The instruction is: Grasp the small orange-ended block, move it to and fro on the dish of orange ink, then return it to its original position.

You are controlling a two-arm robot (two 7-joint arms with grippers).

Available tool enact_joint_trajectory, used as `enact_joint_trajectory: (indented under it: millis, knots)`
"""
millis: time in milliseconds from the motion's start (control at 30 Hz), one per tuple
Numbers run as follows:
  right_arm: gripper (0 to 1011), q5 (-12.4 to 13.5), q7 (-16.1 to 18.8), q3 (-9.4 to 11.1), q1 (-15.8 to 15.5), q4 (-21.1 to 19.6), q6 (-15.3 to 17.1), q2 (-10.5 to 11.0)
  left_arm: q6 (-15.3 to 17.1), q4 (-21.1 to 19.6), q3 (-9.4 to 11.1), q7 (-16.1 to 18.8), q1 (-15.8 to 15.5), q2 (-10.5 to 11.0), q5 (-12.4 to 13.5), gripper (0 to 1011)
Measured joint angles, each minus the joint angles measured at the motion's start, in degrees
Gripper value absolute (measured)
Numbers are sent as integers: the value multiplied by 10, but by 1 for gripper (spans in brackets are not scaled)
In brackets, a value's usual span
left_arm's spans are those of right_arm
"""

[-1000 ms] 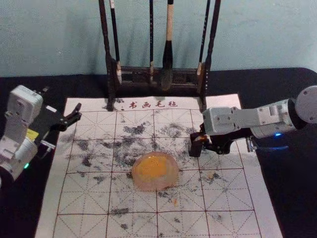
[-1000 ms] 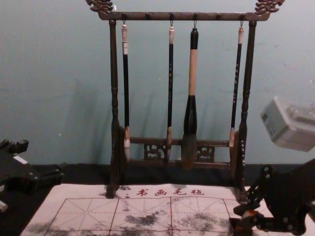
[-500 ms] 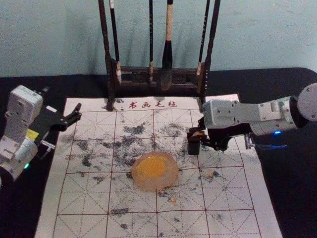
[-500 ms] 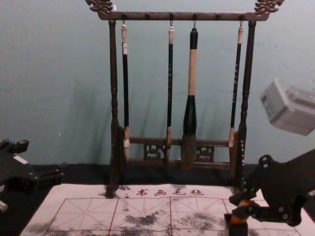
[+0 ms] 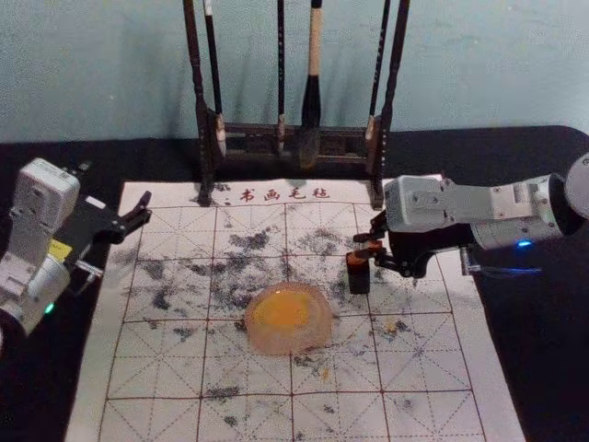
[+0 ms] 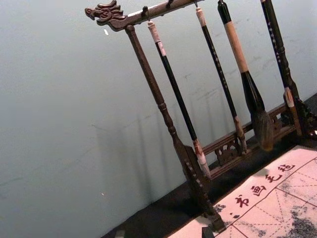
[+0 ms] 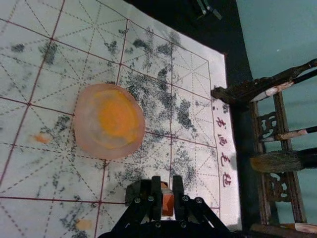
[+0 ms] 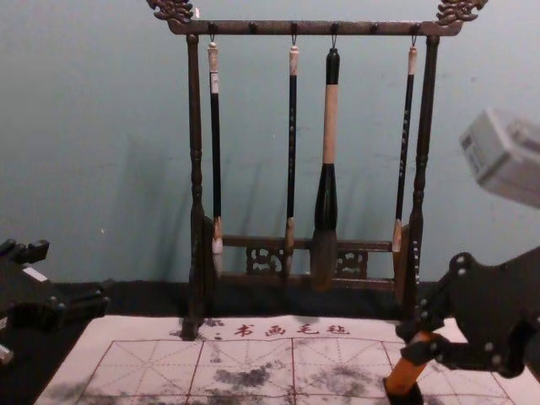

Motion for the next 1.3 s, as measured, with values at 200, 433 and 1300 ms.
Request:
enact_joint_trajectory:
  millis: [200, 433, 1300]
  knots:
    - [136, 20, 19, 3, 2, -10, 12, 8, 0, 0, 0, 0, 0, 0, 0, 1001]
    - [136, 52, 34, 9, 4, -17, 22, 17, 0, 0, 0, 0, 0, 0, 0, 1001]
    - [135, 119, 53, -16, 41, 19, 35, -26, 0, 0, 0, 0, 0, 0, 0, 1001]
